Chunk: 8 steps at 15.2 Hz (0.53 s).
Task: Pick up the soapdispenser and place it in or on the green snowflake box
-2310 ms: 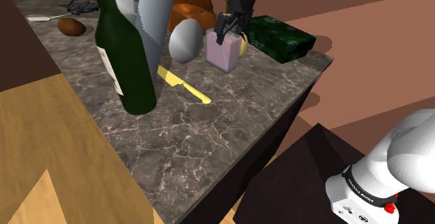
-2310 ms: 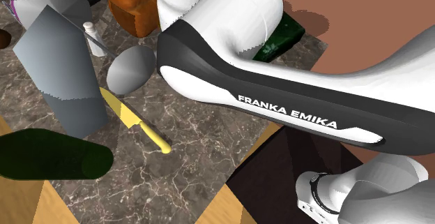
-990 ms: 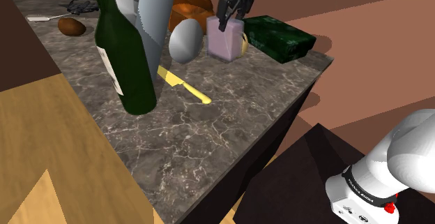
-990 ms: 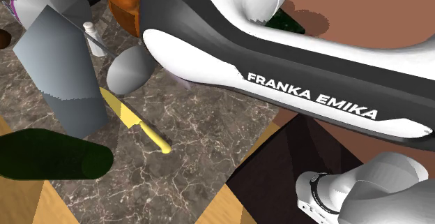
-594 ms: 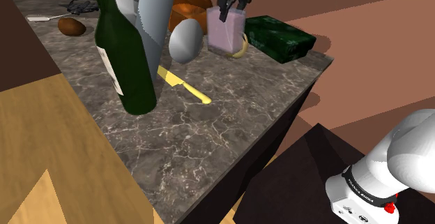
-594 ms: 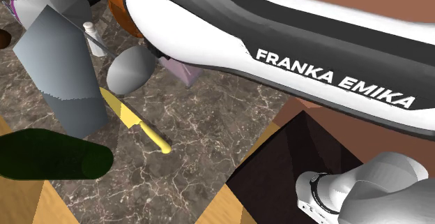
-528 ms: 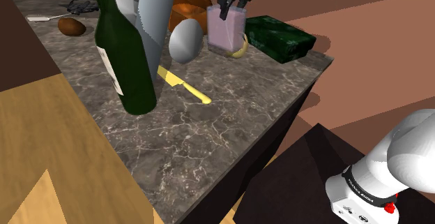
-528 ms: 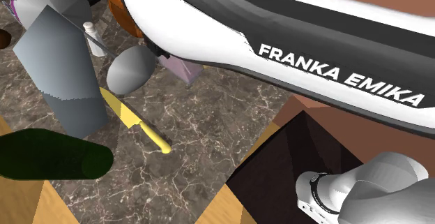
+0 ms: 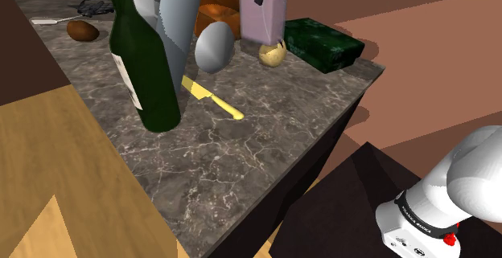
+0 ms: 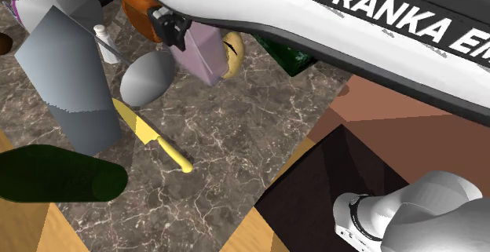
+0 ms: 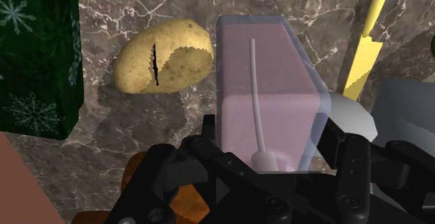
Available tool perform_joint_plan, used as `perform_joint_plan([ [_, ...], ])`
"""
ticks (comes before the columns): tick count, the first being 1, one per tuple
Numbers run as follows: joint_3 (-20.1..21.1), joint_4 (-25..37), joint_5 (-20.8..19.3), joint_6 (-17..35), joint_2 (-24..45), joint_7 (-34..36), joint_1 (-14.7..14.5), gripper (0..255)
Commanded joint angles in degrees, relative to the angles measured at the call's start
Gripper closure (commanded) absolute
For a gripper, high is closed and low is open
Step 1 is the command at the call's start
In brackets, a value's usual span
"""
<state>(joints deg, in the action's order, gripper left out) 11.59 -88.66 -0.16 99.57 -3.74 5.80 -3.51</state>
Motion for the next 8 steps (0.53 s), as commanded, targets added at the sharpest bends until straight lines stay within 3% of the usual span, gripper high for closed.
perform_joint_plan([
  [1,0.1,2.4,-0.2,-1.8,0.7,0.1,-0.1,255],
  [8,0.4,11.1,-0.8,-7.7,3.5,0.5,-0.3,255],
])
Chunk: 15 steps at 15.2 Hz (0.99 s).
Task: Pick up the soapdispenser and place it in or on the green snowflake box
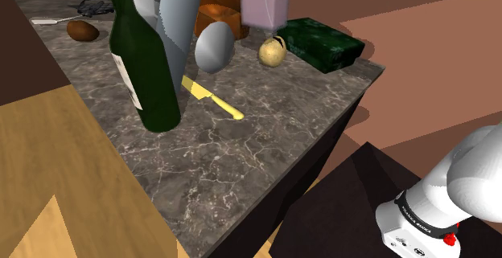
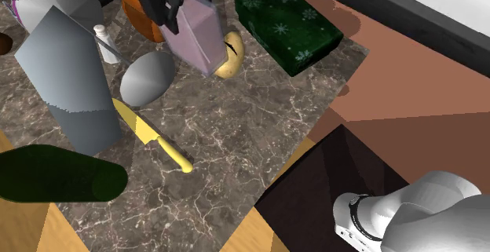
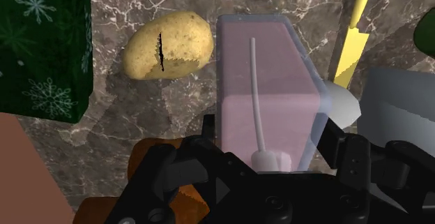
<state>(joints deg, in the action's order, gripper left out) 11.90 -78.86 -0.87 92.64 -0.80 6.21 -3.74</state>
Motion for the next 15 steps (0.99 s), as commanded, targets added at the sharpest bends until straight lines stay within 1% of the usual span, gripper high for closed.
perform_joint_plan([
  [1,-0.7,0.5,0.4,-0.6,-0.1,-1.4,0.7,255],
  [8,-6.3,-2.8,3.1,0.0,-2.7,-11.5,5.5,255],
  [15,-11.7,-2.0,5.3,-0.6,-1.9,-21.4,10.1,255],
])
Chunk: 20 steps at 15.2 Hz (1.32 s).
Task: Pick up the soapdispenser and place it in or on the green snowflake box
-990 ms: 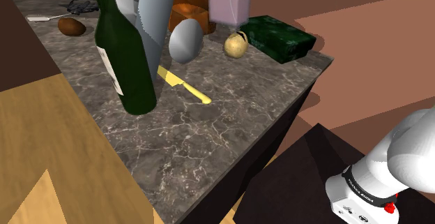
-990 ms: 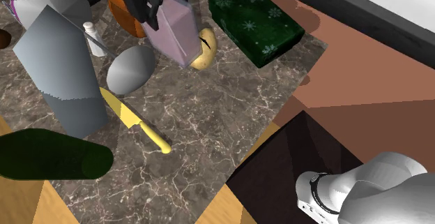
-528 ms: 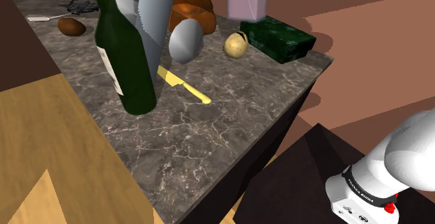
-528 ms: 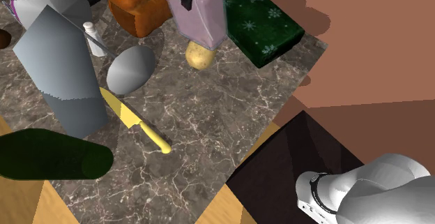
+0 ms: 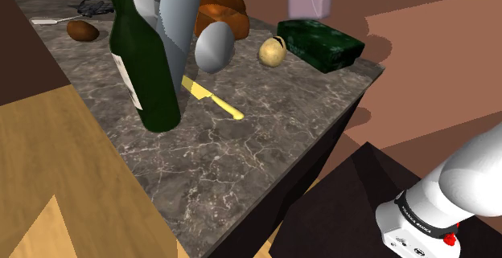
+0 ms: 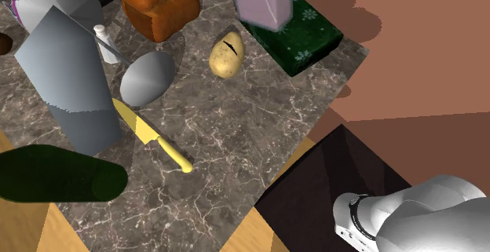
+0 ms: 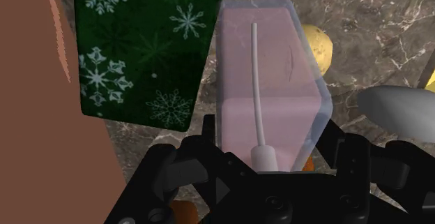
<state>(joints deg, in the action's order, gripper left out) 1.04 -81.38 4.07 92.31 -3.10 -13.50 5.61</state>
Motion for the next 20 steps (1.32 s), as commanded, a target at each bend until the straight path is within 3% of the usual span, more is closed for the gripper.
perform_joint_plan([
  [1,-1.7,1.0,0.7,-0.4,0.8,-3.1,1.4,255],
  [9,-7.6,8.2,3.8,-3.0,6.6,-14.3,7.3,255],
  [20,-7.3,-6.3,3.3,7.1,2.2,-15.1,6.9,255],
])
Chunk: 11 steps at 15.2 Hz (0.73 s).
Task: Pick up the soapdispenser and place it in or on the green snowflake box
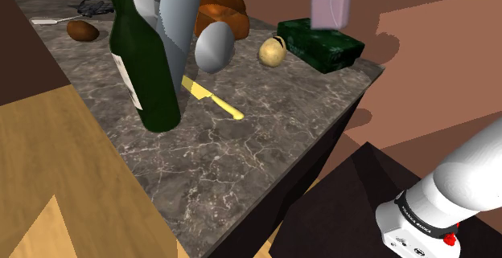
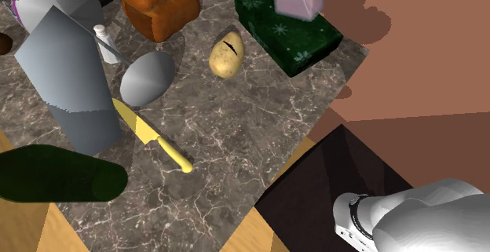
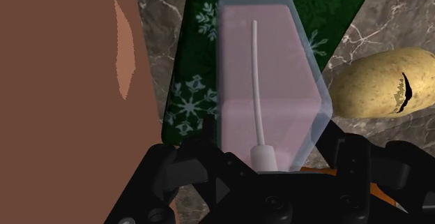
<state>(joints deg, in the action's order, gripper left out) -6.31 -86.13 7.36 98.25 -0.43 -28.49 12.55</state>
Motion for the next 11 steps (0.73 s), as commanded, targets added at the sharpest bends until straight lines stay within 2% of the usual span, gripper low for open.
perform_joint_plan([
  [1,0.1,-2.7,-0.1,2.0,-0.8,-0.2,-0.1,255],
  [9,0.1,-3.1,-0.1,2.2,-0.9,-0.2,-0.1,255],
  [10,0.1,-3.3,-0.1,2.3,-1.0,-0.1,-0.1,0],
  [11,0.1,-3.3,-0.1,2.4,-1.0,-0.2,0.0,0],
])
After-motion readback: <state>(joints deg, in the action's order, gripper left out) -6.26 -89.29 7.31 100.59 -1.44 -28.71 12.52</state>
